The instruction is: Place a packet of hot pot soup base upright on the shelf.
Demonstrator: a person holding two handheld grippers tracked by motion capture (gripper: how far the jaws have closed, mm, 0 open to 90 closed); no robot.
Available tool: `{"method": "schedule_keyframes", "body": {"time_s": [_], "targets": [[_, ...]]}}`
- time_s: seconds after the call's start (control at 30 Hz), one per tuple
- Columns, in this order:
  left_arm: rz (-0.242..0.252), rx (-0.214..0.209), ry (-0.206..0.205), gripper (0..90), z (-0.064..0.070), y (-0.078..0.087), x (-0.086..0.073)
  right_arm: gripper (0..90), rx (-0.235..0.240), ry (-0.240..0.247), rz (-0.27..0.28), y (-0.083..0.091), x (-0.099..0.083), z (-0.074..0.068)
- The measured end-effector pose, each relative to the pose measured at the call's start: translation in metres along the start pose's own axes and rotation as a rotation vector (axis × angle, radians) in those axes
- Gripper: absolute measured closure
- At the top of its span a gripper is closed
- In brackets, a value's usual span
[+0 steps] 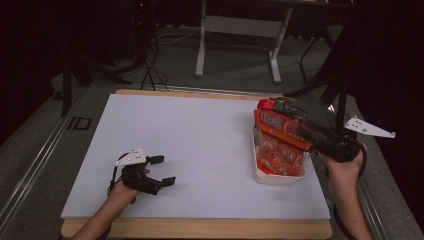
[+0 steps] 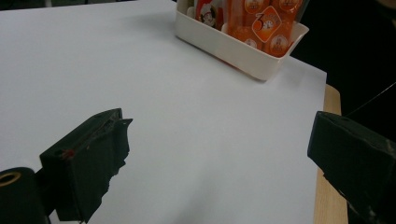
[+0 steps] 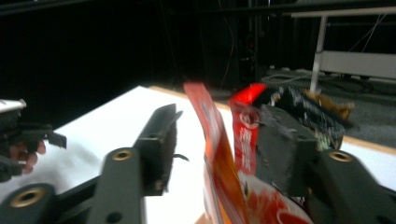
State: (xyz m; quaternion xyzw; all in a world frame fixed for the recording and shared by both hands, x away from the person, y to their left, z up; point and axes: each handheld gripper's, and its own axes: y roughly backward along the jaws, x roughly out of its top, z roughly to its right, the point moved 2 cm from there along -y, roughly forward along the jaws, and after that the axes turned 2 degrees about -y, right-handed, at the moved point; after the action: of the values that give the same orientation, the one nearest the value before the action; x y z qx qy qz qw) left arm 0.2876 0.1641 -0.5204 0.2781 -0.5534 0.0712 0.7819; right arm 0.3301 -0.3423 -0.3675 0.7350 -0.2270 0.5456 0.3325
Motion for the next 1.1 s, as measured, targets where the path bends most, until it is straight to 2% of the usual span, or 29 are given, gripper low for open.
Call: {"method": "schedule_keyframes", "body": {"time_s": [0.2,0.37,0.47,0.5,0.7,0.8,0.87,1.0,1.1], "targets": [[-0.002,0.004,-0.002,4.6,0.000,0.000,0.000,31.5,-0.011,0.022,0.029,0.003,0.019,-0.013],[-0.003,0.003,-0.002,4.6,0.000,0.000,0.000,21.1,0.020,0.039,0.054,0.003,0.035,-0.032],[-0.005,0.005,-0.008,4.6,0.001,0.000,0.000,17.6,0.050,0.060,0.057,0.001,0.039,-0.043],[-0.005,0.004,-0.008,4.6,0.001,0.000,0.000,14.7,0.074,0.060,0.049,-0.002,0.040,-0.048],[0.000,0.010,-0.013,4.6,0.001,0.002,0.000,13.5,0.125,0.074,0.023,-0.013,0.036,-0.063],[0.001,0.013,-0.016,4.6,0.001,0.003,0.000,11.4,0.172,0.072,-0.003,-0.026,0.029,-0.073],[0.000,0.012,-0.016,4.6,0.001,0.003,0.000,10.8,0.178,0.076,-0.011,-0.032,0.025,-0.077],[-0.001,0.012,-0.019,4.6,0.001,0.003,0.000,10.8,0.230,0.078,-0.045,-0.044,0.015,-0.085],[0.002,0.011,-0.016,4.6,0.001,0.003,0.000,10.8,0.234,0.090,-0.076,-0.053,0.006,-0.091]]}}
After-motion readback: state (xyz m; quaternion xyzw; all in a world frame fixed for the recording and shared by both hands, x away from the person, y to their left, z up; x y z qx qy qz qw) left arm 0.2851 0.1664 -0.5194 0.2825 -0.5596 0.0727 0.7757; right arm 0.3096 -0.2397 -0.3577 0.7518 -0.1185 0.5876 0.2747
